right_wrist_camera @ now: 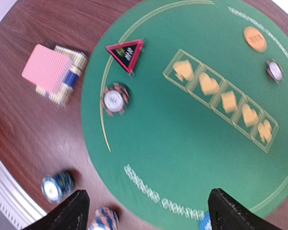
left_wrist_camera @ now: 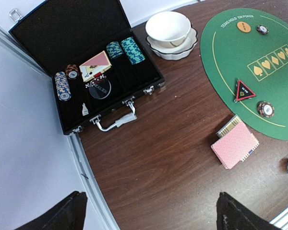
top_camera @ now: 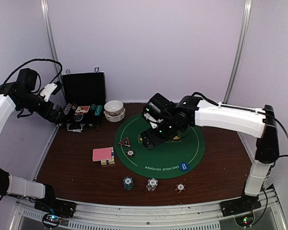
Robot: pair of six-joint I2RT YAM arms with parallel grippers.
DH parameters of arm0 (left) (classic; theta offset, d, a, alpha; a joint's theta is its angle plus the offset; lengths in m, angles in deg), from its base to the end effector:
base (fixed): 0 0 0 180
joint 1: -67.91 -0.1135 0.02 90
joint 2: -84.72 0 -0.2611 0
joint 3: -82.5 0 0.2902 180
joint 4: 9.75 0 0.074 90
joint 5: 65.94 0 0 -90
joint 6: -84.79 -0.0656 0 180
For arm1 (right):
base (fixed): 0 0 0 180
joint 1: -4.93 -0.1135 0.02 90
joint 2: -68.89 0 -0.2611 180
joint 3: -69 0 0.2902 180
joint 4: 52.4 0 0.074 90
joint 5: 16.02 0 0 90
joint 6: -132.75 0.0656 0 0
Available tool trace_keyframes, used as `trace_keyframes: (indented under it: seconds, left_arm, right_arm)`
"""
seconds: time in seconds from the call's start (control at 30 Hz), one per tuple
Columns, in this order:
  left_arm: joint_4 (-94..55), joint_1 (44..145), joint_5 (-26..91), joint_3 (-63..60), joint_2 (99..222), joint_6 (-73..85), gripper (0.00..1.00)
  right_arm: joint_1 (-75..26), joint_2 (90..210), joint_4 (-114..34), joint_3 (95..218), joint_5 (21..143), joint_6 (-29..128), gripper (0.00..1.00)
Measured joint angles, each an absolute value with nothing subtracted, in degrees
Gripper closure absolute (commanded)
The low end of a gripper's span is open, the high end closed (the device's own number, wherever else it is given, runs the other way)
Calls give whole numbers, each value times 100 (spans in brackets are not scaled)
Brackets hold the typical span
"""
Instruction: Distribute texas hold em gaming equipment
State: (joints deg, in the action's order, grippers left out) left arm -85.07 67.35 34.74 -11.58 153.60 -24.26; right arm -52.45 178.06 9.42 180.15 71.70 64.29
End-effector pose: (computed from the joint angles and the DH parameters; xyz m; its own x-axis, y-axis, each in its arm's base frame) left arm 0.2774 -0.0094 0.3744 -0.6897 0.3140 -0.6525 0.3537 0.9324 0.0749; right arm 0.2533 0.3910 0.2495 -0.7386 -0.4734 -0.4800 -0.6017 0.7841 0.1525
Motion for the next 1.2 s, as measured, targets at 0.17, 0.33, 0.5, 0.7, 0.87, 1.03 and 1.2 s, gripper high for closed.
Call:
trace_keyframes:
  seconds: [0.17,0.33,0.5,0.7,0.87,1.03,1.2]
  left_arm:
    - [-8525,6735,3472,-1158,15360,-2461,2]
    - [-8608,6735,3481,-1169,15363,-2485,2]
    - [-8656,6735,3487,-1258,15395,-2485,3]
    - [-8669,6735,3535,-1368,15408,-2485,2]
    - [-8695,6735,3544,-1368,15411,-2487,2]
    - [-8739,6735,3544,-1377,15415,-2485,2]
    - [-8770,6735,3548,-1425,15417,-2487,2]
  right_arm:
    - [-5245,16479,1058,16297,7128,6721,8]
    - [-5337,15699,1180,14687,7332,7084,7]
    - [-5624,15342,1213,13976,7598,7347,7]
    - [-5777,15421,841,13707,7941,7493,8]
    - [-5805,15777,367,13495,8090,7596,12]
    - [-5811,16055,96,13375,8169,7642,17]
    - [-5836,16206,-151,13307,8193,7681,24]
